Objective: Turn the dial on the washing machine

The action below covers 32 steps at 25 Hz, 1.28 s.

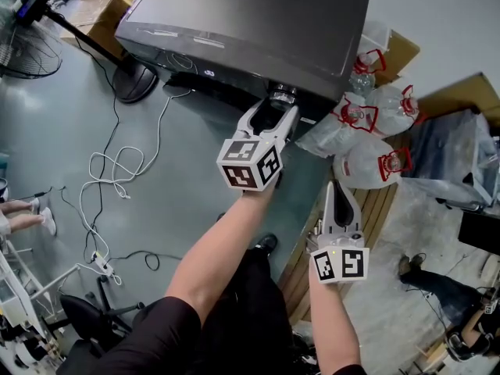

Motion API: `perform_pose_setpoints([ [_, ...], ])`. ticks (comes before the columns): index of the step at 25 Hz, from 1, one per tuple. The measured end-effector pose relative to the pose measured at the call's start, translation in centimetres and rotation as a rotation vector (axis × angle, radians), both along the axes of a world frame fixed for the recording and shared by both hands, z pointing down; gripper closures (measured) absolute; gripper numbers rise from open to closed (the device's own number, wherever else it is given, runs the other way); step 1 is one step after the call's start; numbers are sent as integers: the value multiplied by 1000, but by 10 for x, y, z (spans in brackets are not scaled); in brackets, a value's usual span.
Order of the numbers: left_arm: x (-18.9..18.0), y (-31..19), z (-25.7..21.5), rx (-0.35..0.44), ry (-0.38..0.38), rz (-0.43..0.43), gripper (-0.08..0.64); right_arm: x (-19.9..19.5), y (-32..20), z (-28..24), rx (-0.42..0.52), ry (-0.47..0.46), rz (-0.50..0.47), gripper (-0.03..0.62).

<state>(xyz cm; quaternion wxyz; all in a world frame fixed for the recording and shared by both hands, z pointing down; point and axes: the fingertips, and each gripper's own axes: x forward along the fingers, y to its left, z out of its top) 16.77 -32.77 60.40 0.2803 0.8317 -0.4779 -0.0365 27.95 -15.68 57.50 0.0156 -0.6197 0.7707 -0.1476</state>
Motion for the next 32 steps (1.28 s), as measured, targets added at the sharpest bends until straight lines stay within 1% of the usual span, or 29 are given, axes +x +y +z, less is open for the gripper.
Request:
perform_pose_setpoints([
  [7,-2,-1,2,-49,121,-23,282,5,1,-2,2,-1,14,568],
  [11,-3,-2,2,-65,169,-21,282,2,2,-1,2,2,13,568],
  [18,-6,-2,5,-133,327,-40,282,3,5,2,-15,-18,21,568],
  [20,-6,-2,5,-143,361,-48,282,3,6,1,-14,-18,21,568],
  [23,-2,0,3,-139,377,-34,282,4,7,0,-12,-17,24,568],
  [28,-2,-2,4,-147,400,-38,282,6,7,0,-11,-13,32,568],
  [32,-4,-3,5,-148,388,-41,281,5,7,0,-12,-14,32,568],
])
